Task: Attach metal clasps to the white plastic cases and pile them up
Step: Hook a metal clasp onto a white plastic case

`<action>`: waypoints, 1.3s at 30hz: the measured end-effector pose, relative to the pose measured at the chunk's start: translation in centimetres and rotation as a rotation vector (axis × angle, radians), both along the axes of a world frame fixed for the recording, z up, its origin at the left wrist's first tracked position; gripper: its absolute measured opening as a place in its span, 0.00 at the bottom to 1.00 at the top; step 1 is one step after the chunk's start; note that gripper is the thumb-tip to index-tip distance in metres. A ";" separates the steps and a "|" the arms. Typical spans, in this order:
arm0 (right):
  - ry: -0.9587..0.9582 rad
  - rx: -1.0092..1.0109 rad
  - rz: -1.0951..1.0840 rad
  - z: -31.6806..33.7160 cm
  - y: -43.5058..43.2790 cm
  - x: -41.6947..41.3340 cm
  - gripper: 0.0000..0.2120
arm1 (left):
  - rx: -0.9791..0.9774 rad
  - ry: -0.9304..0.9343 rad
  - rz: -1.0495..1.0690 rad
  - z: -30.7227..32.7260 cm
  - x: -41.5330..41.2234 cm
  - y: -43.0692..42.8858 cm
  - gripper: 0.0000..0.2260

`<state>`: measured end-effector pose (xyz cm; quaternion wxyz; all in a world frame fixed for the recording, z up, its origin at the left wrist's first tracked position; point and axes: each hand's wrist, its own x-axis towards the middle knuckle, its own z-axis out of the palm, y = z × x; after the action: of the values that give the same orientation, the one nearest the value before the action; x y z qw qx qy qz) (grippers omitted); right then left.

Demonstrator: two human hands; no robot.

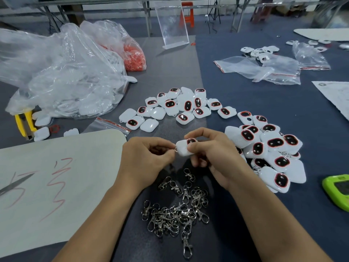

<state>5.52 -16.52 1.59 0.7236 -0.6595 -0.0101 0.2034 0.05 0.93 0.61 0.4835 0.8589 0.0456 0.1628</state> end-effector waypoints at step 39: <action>0.128 0.300 -0.034 0.9 0.5 -1.2 0.11 | -0.338 0.026 -0.118 1.2 -0.3 -0.3 0.04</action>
<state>4.35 -15.97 2.51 0.8165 -0.5296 0.0167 0.2291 -0.28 0.60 1.76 0.6289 0.7687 0.0280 0.1132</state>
